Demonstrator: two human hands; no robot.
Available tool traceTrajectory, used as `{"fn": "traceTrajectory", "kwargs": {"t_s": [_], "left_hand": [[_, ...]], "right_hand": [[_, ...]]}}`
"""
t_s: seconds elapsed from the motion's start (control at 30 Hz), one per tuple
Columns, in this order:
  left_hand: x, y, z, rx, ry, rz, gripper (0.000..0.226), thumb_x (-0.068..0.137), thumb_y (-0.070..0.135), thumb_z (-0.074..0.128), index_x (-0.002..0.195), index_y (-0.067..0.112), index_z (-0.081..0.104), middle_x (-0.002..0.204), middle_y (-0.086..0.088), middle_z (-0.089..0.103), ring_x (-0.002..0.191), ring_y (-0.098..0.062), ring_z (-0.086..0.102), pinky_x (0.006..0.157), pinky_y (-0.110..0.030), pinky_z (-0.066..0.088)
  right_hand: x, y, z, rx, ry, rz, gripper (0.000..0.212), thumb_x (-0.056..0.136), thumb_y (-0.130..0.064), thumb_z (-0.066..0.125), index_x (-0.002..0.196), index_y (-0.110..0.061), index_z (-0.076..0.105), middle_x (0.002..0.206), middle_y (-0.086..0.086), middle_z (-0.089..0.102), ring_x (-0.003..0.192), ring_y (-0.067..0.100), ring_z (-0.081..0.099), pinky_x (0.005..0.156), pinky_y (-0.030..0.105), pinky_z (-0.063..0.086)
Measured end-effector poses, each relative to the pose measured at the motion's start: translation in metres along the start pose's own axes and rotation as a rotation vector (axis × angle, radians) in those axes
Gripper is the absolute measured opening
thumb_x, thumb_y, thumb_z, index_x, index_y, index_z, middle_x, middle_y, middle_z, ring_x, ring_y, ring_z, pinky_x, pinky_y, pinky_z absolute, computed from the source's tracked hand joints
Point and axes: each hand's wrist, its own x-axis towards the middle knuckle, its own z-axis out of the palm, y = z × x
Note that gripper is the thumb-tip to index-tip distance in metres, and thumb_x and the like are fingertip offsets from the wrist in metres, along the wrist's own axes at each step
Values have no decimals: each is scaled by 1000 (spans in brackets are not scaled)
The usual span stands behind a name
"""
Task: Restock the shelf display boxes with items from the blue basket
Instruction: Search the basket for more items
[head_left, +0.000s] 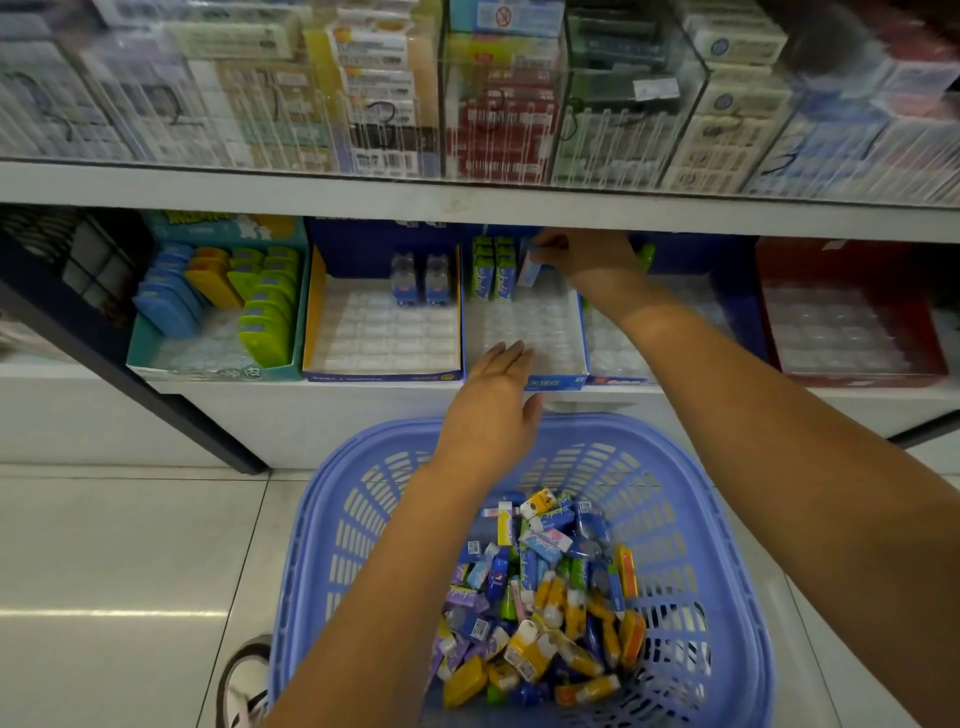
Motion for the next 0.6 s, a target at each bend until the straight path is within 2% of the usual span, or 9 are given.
{"fn": "traceTrajectory", "kwargs": {"t_s": [0.1, 0.2, 0.3, 0.37, 0.43, 0.47, 0.5, 0.57, 0.6], "left_hand": [[1, -1, 2, 13, -3, 3, 56, 99, 26, 46, 149, 11, 26, 157, -3, 24, 147, -18, 12, 115, -22, 11], [2, 0, 0, 22, -28, -6, 56, 100, 26, 45, 150, 11, 25, 158, -3, 22, 147, -17, 11, 115, -23, 11], [-5, 6, -3, -78, 48, 20, 49, 100, 24, 46, 145, 10, 35, 154, -5, 32, 144, -18, 22, 114, -26, 21], [-16, 6, -2, -177, 266, 92, 35, 98, 22, 48, 129, 8, 55, 135, -8, 54, 126, -19, 47, 100, -23, 37], [-30, 0, 9, -219, 386, 113, 23, 96, 22, 49, 106, 9, 65, 104, -7, 66, 92, -19, 61, 77, -24, 46], [-36, -6, 19, -228, 346, 75, 21, 96, 22, 49, 98, 9, 65, 93, -7, 66, 81, -19, 61, 69, -27, 48], [-42, -12, 31, -213, 229, 1, 19, 96, 22, 49, 95, 9, 63, 88, -9, 66, 75, -22, 61, 64, -32, 48], [-57, -29, 64, -72, -134, -137, 19, 97, 21, 46, 96, 8, 60, 87, -13, 65, 79, -30, 63, 67, -38, 48], [-67, -40, 83, -8, -319, -177, 20, 98, 18, 43, 100, 8, 59, 89, -14, 64, 86, -33, 63, 70, -40, 48]], "right_hand": [[-4, -3, 5, -110, 2, -74, 30, 96, -22, 53, 120, -9, 64, 123, 12, 63, 114, 26, 55, 86, 18, 33], [-9, -11, 4, -261, -31, -121, 34, 100, -21, 43, 128, -7, 58, 129, 15, 58, 120, 30, 51, 98, 28, 35], [-21, -22, -3, -304, -48, -103, 34, 99, -17, 43, 127, -6, 57, 129, 17, 57, 118, 31, 52, 100, 32, 39], [-40, -27, -8, -238, 43, -107, 33, 95, -18, 50, 125, -8, 58, 125, 16, 59, 114, 30, 54, 97, 30, 41], [-74, -24, -9, -125, 104, -79, 21, 90, -22, 60, 104, -8, 67, 97, 7, 67, 88, 18, 63, 78, 13, 46], [-94, -19, -7, -31, 68, -44, 15, 87, -25, 65, 89, -11, 68, 78, -2, 65, 70, 7, 60, 63, 4, 42], [-115, -12, 0, 36, -13, -3, 16, 84, -28, 69, 78, -14, 66, 65, -8, 59, 59, 1, 53, 53, 2, 38], [-154, 9, 25, 25, -254, 124, 25, 82, -30, 71, 72, -8, 66, 57, -6, 55, 52, 8, 51, 55, 14, 41], [-171, 22, 44, -28, -376, 180, 28, 84, -28, 69, 76, -1, 68, 60, 1, 58, 56, 14, 53, 59, 22, 44]]}}
